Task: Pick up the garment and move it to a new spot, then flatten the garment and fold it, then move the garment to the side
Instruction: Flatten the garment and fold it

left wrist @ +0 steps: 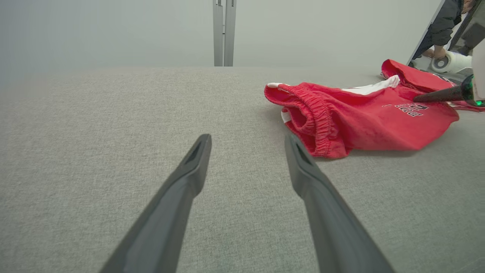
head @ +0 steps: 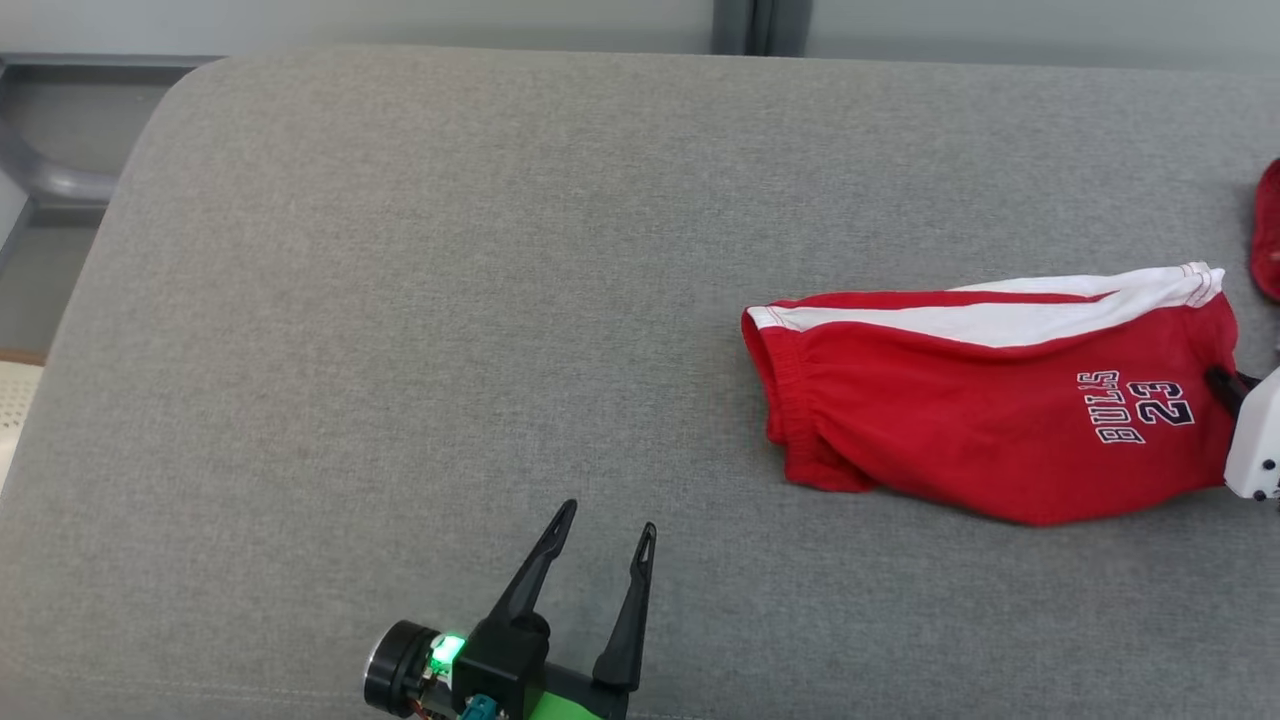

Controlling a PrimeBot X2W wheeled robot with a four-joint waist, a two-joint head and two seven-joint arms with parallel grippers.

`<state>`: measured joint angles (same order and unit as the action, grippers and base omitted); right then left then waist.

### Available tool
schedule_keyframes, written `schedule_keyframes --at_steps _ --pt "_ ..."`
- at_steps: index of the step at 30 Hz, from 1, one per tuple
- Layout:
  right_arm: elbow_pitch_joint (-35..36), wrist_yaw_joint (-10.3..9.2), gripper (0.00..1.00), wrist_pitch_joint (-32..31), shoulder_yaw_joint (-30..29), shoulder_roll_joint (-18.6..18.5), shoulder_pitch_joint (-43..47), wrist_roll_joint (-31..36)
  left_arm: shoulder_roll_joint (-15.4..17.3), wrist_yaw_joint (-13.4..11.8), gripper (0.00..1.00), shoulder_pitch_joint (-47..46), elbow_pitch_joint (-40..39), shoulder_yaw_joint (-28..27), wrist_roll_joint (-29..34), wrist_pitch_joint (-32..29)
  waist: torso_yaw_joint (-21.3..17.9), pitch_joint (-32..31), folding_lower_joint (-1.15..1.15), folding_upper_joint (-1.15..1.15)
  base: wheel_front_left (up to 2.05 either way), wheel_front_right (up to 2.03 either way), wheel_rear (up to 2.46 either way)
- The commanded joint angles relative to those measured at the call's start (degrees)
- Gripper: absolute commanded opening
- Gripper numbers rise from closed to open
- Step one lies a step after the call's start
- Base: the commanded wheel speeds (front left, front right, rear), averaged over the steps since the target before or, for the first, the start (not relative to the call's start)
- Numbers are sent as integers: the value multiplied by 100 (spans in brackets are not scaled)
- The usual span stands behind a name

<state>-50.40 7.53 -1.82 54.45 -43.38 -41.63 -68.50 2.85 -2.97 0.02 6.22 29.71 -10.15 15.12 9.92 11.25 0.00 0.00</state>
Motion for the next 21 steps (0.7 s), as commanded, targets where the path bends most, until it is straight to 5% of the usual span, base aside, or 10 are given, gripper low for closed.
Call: schedule_keyframes --at_steps 1,8,21 --pt "25 -8 0 81 9 -80 74 -28 10 21 100 59 17 -35 10 0 -338 -218 0 0 0 0 0" --pt "145 -8 0 271 55 -168 31 3 10 17 100 82 64 -59 -35 0 -477 -364 0 0 0 0 0" --pt "978 -8 0 248 271 284 -126 31 10 -1 100 393 114 -122 -82 0 -487 -997 0 0 0 0 0"
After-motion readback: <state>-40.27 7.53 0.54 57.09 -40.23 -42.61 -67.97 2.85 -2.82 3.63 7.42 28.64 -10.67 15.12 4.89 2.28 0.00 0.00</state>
